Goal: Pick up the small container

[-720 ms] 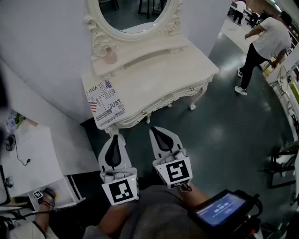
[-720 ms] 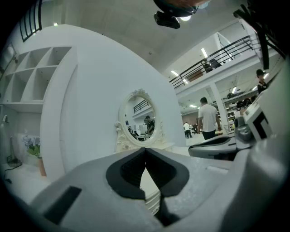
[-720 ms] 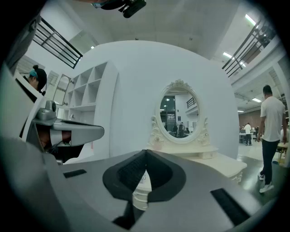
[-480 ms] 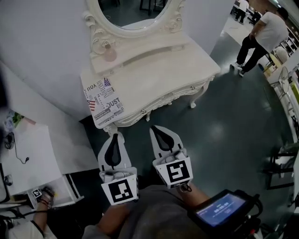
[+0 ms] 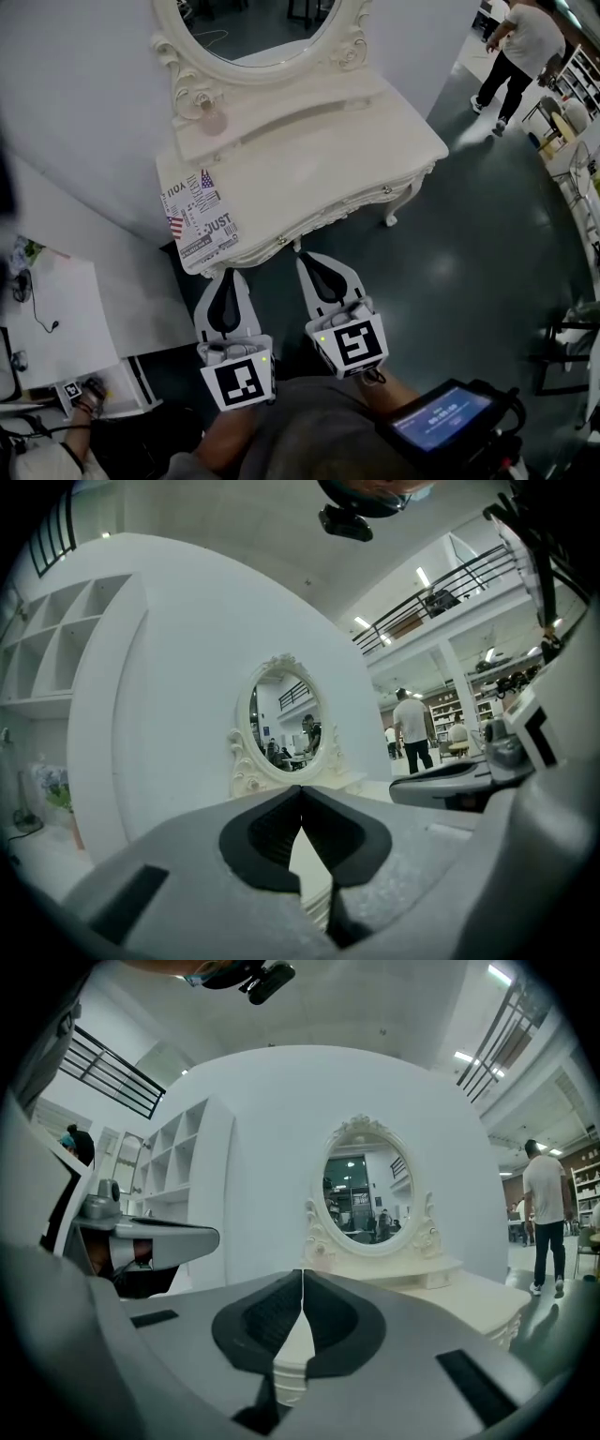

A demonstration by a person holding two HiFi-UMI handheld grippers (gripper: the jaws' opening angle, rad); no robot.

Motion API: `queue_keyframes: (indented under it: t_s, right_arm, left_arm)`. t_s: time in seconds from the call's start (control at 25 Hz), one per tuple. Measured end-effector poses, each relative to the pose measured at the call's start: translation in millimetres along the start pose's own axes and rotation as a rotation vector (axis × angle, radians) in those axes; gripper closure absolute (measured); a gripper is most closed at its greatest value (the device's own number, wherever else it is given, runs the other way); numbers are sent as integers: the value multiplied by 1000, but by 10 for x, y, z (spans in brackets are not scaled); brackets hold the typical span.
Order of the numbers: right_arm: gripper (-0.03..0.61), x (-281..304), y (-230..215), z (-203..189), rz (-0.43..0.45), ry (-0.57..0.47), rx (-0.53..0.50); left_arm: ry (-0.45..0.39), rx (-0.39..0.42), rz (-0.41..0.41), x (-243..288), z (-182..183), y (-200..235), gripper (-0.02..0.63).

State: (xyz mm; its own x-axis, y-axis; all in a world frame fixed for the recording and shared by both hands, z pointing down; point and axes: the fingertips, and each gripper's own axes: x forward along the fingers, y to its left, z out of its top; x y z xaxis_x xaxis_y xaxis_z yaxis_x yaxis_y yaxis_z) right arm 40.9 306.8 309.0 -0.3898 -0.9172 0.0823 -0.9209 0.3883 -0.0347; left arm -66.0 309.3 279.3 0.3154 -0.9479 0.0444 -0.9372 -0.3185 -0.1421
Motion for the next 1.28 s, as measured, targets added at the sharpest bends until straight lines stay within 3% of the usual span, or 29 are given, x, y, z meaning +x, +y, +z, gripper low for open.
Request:
queue_keyframes:
  t_s: [0.28, 0.76, 1.28]
  right_arm:
    - [564, 172, -227, 186, 16, -17, -15]
    - [563, 842, -372, 92, 63, 3, -48]
    - [564, 2133, -741, -7, 43, 50, -25]
  left_arm:
    - [-6, 4, 42, 190, 137, -9, 598]
    - [-16, -30, 90, 783, 12, 323, 598]
    - [35, -30, 47, 2003, -243, 809, 598]
